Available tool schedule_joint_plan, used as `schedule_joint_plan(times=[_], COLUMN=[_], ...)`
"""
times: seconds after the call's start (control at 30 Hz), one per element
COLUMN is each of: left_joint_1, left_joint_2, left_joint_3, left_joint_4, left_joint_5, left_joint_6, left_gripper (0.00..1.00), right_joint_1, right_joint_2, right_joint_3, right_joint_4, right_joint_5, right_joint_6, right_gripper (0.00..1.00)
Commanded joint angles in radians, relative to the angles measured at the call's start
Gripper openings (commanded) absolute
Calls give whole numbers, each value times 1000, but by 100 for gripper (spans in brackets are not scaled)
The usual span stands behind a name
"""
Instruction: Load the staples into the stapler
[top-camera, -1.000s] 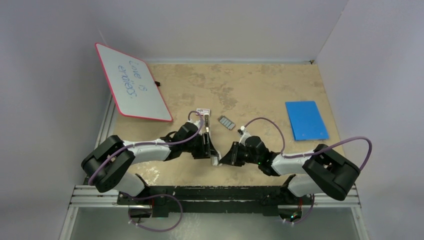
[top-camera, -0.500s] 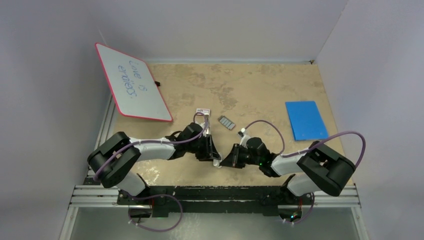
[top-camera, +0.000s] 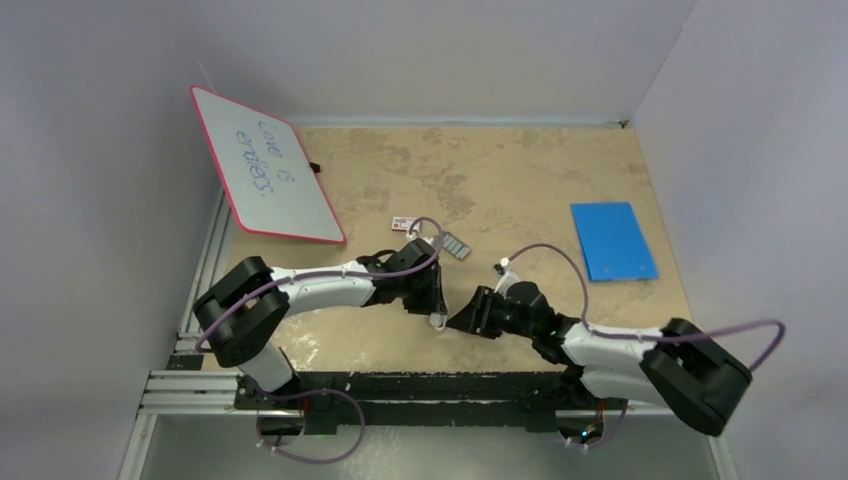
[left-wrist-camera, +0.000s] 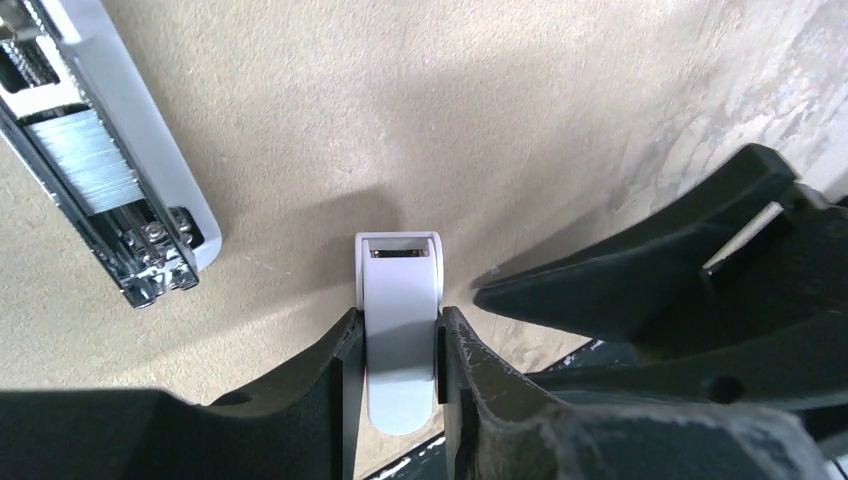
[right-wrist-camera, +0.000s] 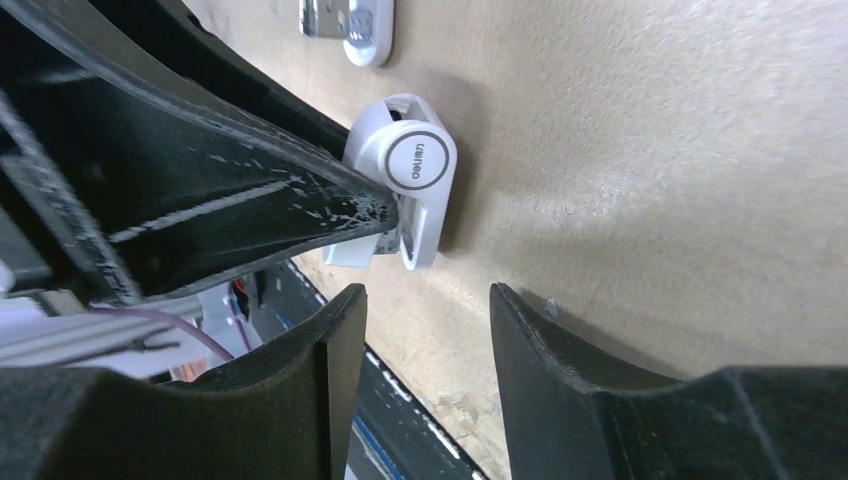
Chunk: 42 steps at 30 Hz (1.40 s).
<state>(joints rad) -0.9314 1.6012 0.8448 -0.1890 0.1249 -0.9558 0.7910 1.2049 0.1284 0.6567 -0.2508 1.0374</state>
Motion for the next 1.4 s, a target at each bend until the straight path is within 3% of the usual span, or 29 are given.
schedule_joint_plan(times=[0.0,0.17,0.2,0.27,0.47,0.63,0.83,0.93,1.03,1.17,1.37], left_joint_1=[-32,-56,-58,-60,-58,-57,-38,-4,23,31,74], left_joint_2=[30,138,164,233,365,465,471,435,379,266,9], left_joint_3=[110,262,296,378,550,679,731,720,686,617,429], left_joint_4=[-99,-172,-182,-226,-316,-340,-312,-289,-246,-176,-156], left_joint_5=[-114,-165,-167,-182,-221,-215,-143,-74,-12,30,-87], left_joint_6=[63,103,112,122,123,128,152,161,172,205,231], left_gripper=[14,14,14,15,15,23,41,50,52,55,56], right_joint_1=[1,-1,0,0,-1,-1,-2,0,-2,-1,-1], right_joint_2=[-218,-497,-543,-625,-679,-682,-729,-770,-807,-818,-737], right_joint_3=[15,82,97,101,185,303,331,324,323,336,427], right_joint_4=[-316,-701,-769,-817,-977,-1114,-1152,-1132,-1103,-1064,-915], right_joint_5=[219,469,517,561,714,854,859,835,824,823,785], right_joint_6=[75,165,240,295,415,445,443,418,379,319,73], right_gripper=[52,54,59,62,60,58,61,86,96,99,99])
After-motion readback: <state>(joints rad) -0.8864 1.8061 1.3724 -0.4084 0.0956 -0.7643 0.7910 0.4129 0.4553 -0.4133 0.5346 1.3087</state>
